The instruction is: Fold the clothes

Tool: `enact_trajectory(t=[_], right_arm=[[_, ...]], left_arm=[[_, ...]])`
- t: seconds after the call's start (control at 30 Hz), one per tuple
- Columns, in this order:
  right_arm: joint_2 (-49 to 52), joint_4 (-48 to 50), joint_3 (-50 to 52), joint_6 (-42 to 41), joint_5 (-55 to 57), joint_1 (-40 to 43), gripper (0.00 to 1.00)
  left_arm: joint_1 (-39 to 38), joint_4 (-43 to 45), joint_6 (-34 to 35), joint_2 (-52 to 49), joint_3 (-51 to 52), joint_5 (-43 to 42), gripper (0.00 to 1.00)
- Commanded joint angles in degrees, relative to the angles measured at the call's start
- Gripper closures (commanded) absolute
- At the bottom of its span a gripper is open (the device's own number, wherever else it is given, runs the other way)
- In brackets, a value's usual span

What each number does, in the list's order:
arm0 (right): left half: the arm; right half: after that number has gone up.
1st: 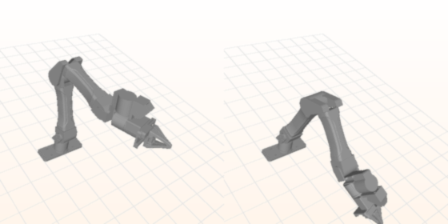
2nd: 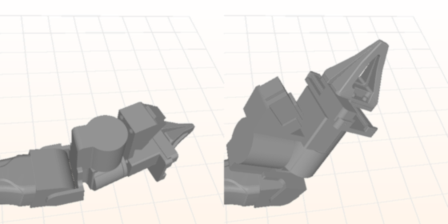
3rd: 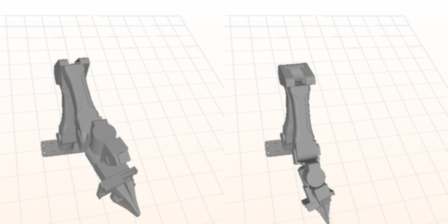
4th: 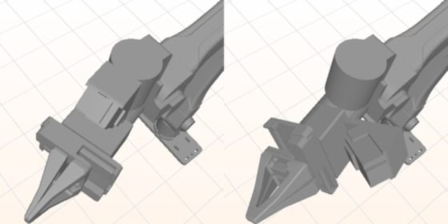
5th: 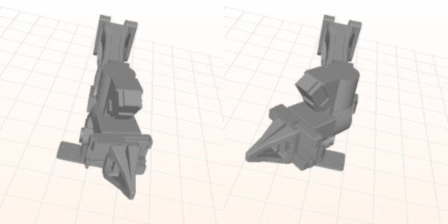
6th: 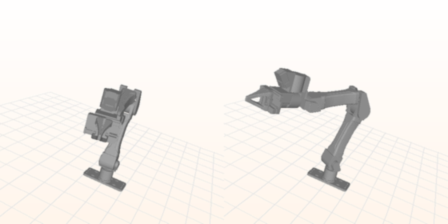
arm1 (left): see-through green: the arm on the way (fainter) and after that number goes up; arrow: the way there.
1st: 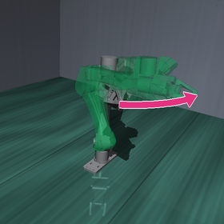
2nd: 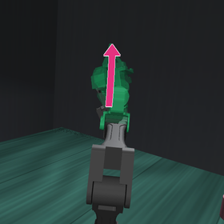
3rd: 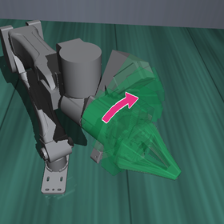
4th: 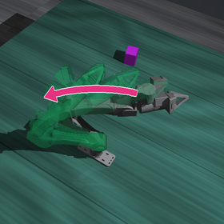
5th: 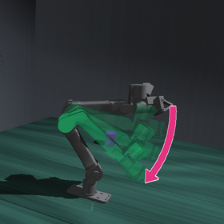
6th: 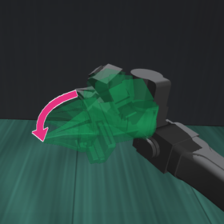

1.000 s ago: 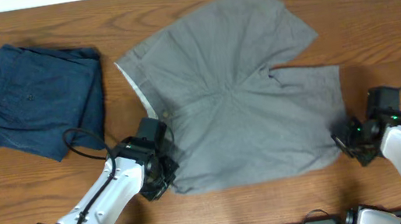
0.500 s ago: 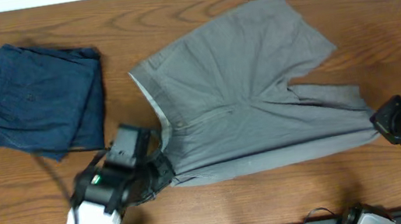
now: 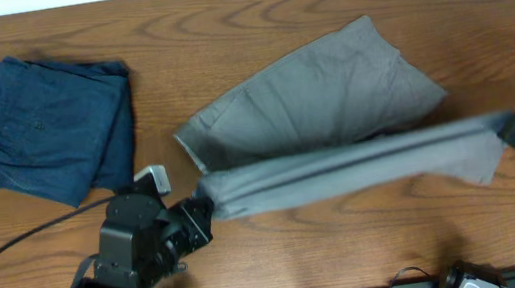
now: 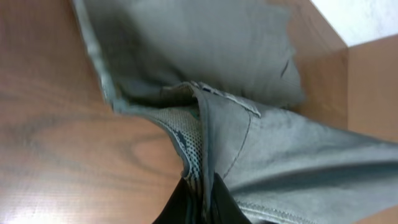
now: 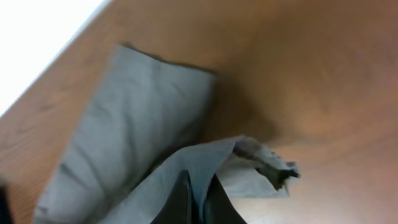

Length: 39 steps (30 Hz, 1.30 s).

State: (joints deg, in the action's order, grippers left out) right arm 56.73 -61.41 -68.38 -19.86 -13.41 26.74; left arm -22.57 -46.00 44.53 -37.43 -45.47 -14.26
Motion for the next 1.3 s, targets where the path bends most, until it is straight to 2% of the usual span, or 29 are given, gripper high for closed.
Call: enact_trajectory(t=[0.0, 0.1, 0.3, 0.63, 0.7, 0.73, 0.83, 0.87, 0.9, 0.93, 1.03, 1.13, 1.27], right_arm=[[2.56, 6.19, -2.16, 3.26, 3.52, -2.45, 0.99], [5.9, 12.11, -2.16, 3.65, 3.48, -6.16, 0.99], [15.21, 24.44, -2.16, 4.26, 3.5, -13.46, 0.99], [32.41, 35.58, -2.16, 4.02, 3.5, -19.82, 0.99], [35.65, 38.64, -2.16, 3.32, 3.48, -20.74, 0.97], [37.13, 40.33, -2.16, 2.56, 3.41, -21.27, 0.93], [41.88, 47.78, -2.16, 2.29, -0.5, -23.32, 0.66], [43.47, 50.86, -2.16, 2.29, -2.84, -24.04, 0.5], [44.74, 53.37, -2.16, 2.29, -4.57, -24.55, 0.27], [45.9, 55.82, -2.16, 2.32, -5.9, -24.94, 0.19], [46.71, 57.81, -2.16, 1.7, -6.05, -24.83, 0.09], [45.83, 56.3, -2.16, 1.68, -6.1, -23.5, 0.1], [44.94, 48.5, -2.16, 2.05, -5.84, -21.31, 0.35]], left_arm=[[0.63, 1.36, -1.01, -4.13, -0.61, 11.96, 0.94], [0.63, 4.04, -0.42, -9.79, -0.61, 13.97, 0.94], [1.75, 10.67, 5.84, -20.52, -0.61, 19.96, 0.94], [7.21, 25.57, 7.23, -35.91, -0.61, 20.13, 0.93], [7.43, 27.89, 7.23, -38.64, -0.61, 20.13, 0.85], [7.41, 29.11, 7.23, -39.91, -0.61, 20.13, 0.78], [7.52, 33.55, 7.21, -44.09, -0.61, 20.44, 0.64], [7.76, 35.39, 7.23, -45.31, -0.61, 20.83, 0.57], [8.2, 38.16, 7.23, -46.49, -0.61, 20.96, 0.49], [8.79, 41.33, 7.23, -47.36, -0.61, 20.76, 0.48], [11.56, 50.07, 7.23, -47.36, -0.63, 16.74, 0.45], [15.43, 57.51, 7.23, -46.23, -0.63, 10.03, 0.44], [18.29, 56.39, 7.21, -45.57, -0.63, 2.1, 0.44]])
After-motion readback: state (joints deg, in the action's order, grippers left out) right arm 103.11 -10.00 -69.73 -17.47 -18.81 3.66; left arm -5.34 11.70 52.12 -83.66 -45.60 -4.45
